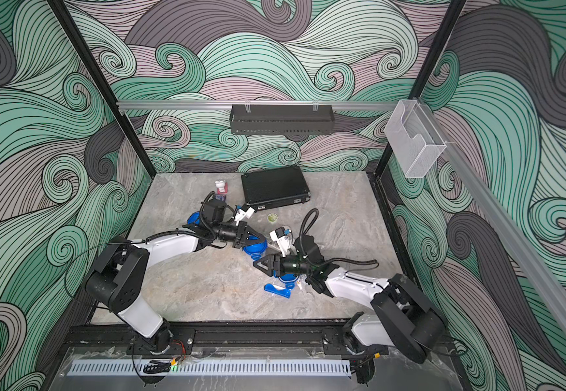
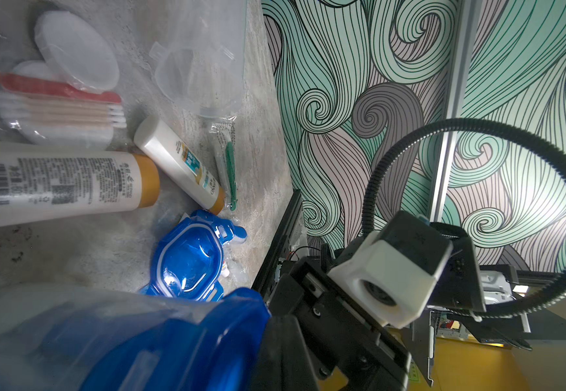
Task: Take out toiletry kits
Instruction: Unfasten the latch on the container.
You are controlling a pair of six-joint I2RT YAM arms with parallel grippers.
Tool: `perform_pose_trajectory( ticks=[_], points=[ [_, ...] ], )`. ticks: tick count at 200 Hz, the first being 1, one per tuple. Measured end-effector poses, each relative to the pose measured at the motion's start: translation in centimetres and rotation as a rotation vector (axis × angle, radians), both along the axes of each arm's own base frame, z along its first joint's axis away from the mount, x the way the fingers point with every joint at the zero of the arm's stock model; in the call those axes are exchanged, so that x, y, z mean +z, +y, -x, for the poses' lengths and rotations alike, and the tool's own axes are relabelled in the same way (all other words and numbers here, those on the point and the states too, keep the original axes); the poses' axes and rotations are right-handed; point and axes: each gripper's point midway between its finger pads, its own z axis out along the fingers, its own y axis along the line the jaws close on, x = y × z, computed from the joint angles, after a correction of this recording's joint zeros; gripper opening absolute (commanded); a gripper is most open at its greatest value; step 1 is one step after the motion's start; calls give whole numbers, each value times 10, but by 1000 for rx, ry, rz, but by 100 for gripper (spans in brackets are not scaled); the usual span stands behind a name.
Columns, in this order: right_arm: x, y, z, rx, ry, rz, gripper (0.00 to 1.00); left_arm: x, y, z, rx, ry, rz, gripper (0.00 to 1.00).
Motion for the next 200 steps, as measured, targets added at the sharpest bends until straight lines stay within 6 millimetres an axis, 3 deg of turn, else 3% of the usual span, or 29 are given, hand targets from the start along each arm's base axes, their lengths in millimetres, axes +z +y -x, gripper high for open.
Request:
perform_pose_trajectory(
  ticks=[79, 122, 200],
  points=[
    [5, 11, -9, -14, -50, -58, 62, -2, 0, -1, 0, 5, 0, 0],
    [15, 12, -9, -18, -84, -107, 62, -2, 0, -2, 2, 6, 3, 0],
    [13, 20, -3, 53, -40, -156, 59, -5, -1, -2, 3, 19, 8, 0]
  ],
)
